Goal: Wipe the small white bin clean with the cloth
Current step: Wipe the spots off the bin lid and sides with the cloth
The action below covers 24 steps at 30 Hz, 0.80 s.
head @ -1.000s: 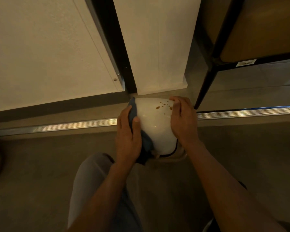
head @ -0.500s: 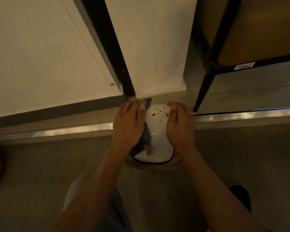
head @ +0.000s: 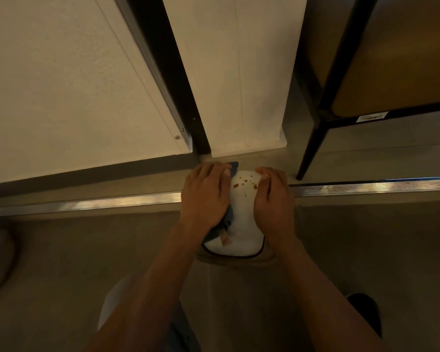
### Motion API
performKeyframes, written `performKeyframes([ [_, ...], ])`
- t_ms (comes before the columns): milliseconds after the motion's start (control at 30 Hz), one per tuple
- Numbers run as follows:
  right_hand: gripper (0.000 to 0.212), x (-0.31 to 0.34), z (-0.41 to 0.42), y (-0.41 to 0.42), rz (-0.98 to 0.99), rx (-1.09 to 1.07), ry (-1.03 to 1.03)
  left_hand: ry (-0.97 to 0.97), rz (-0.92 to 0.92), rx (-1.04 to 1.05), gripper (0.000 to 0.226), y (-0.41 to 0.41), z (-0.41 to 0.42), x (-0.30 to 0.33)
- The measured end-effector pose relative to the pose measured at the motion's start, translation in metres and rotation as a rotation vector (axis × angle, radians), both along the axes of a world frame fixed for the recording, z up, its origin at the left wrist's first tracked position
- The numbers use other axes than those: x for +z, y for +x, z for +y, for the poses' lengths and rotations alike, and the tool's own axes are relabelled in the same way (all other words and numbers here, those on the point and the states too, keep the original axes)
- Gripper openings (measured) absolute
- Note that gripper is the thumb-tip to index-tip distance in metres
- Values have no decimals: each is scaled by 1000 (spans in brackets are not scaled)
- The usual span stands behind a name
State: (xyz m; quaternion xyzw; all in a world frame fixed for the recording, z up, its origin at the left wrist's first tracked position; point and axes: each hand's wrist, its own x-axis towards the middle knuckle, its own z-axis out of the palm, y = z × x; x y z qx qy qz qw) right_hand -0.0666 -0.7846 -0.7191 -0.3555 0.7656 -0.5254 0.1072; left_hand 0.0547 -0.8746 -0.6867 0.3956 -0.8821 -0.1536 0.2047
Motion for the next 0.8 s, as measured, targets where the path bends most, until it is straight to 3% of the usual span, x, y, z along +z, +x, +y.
performKeyframes([
  [133, 33, 2, 1, 2, 3, 3, -6, -61, 35, -123, 43, 31, 12, -11],
  [233, 34, 2, 2, 0, 11, 19, -14, 99, 122, -70, 37, 40, 3, -10],
  [367, 34, 3, 1, 2, -9, 23, -15, 234, 36, 21, 39, 14, -22, 3],
  [500, 30, 3, 2, 1, -1, 5, -12, 100, -84, -6, 42, -7, -15, 5],
  [700, 34, 0, 0, 1, 65, 18, -16, -151, -51, -300, 42, 29, 19, -10],
  [800, 34, 0, 1, 0, 73, 24, -13, -220, -60, -312, 42, 46, 12, -11],
])
